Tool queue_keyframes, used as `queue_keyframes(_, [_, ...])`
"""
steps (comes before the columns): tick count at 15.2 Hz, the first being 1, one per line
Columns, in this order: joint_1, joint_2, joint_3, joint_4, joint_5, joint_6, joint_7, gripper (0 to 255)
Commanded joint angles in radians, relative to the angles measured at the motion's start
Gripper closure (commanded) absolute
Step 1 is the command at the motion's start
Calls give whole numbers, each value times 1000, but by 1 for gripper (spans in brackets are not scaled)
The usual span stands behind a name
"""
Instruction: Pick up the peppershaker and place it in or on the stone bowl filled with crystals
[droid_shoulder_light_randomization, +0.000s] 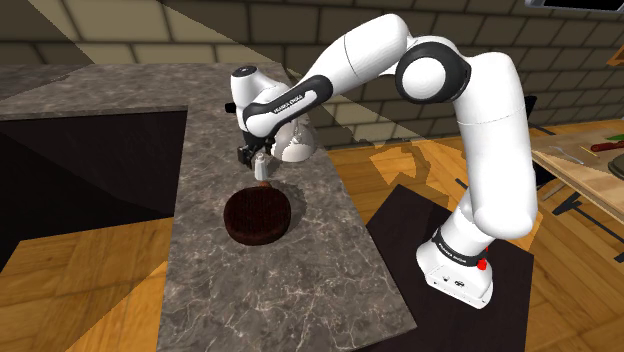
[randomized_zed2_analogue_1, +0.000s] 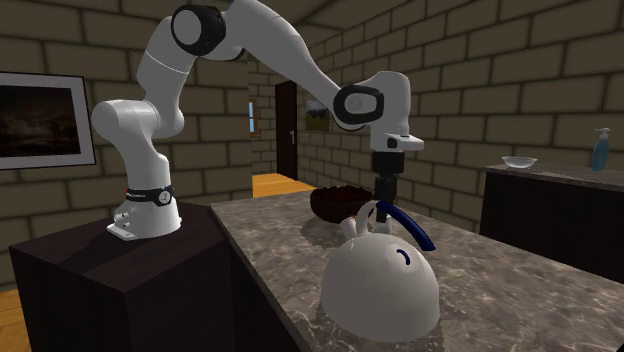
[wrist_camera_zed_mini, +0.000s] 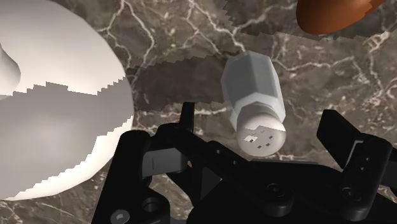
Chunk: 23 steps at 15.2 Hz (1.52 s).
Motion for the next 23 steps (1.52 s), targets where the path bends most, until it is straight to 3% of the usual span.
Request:
queue_keyframes(1, [0,0,0,-1,0,1,0,0])
queue_keyframes(3, [0,0,0,-1,0,1,0,0])
queue_keyframes(4, [0,0,0,-1,0,1,0,255])
queue_keyframes(13, [0,0,0,-1,0,1,0,255])
queue_keyframes(23, [-6,-72,11,24,19,-94,-19,255])
